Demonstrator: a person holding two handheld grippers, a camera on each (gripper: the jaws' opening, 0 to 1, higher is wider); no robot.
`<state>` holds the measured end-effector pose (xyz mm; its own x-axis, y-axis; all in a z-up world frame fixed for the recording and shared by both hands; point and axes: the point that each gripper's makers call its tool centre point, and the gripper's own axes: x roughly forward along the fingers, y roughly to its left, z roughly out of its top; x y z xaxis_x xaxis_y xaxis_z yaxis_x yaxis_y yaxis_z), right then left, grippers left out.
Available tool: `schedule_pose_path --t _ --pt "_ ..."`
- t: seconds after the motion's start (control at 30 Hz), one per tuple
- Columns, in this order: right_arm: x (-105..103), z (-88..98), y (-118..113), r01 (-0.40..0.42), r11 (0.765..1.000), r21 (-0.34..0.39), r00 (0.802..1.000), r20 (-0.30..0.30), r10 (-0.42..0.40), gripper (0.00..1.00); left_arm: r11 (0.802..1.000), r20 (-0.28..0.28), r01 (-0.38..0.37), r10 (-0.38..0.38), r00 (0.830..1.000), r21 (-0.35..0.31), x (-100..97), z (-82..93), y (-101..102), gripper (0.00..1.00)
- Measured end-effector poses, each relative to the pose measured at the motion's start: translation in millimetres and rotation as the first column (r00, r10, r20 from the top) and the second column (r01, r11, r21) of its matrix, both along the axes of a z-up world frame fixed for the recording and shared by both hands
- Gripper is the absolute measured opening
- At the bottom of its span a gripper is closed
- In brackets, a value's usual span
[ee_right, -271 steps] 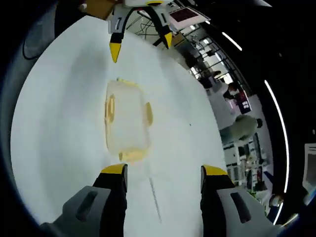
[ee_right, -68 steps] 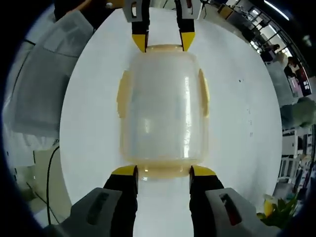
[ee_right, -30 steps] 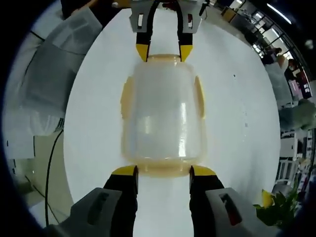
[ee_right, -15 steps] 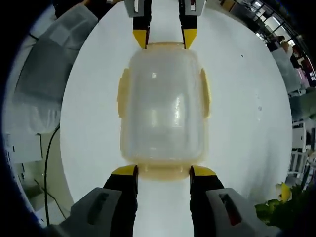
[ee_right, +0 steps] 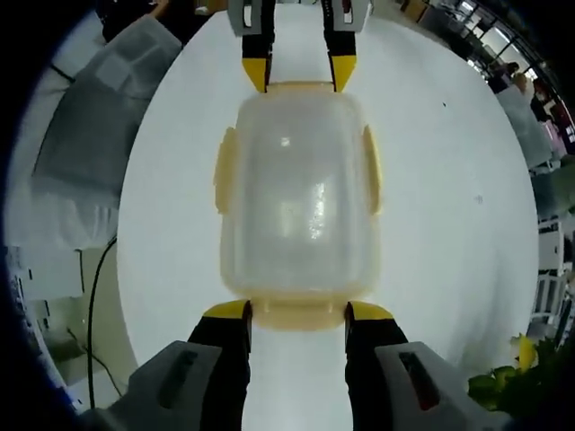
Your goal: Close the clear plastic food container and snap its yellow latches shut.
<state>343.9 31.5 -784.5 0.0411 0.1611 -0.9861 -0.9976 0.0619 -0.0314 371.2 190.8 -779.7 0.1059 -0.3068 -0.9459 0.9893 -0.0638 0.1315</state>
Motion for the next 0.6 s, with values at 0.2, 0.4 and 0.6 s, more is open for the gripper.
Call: schedule_pose_path --t 0.2,0.4,0.6 --pt "5.8 -0.5 0.4 -0.001 1.0 -0.012 1.0 0.014 0.001 0.38 1.0 0.001 0.003 -0.003 1.0 0.008 -1.4 -3.8 -0.6 0.34" --pt "8.9 -1.5 4.1 -0.01 1.0 -0.01 1.0 0.023 0.011 0.38 1.0 0.003 0.01 -0.01 1.0 0.026 -1.3 -6.4 3.3 0.34" --pt "10.8 -1.6 7.3 -0.014 1.0 0.001 1.0 0.026 0.014 0.38 1.0 -0.002 0.001 -0.001 1.0 0.027 -0.7 -7.1 6.5 0.34"
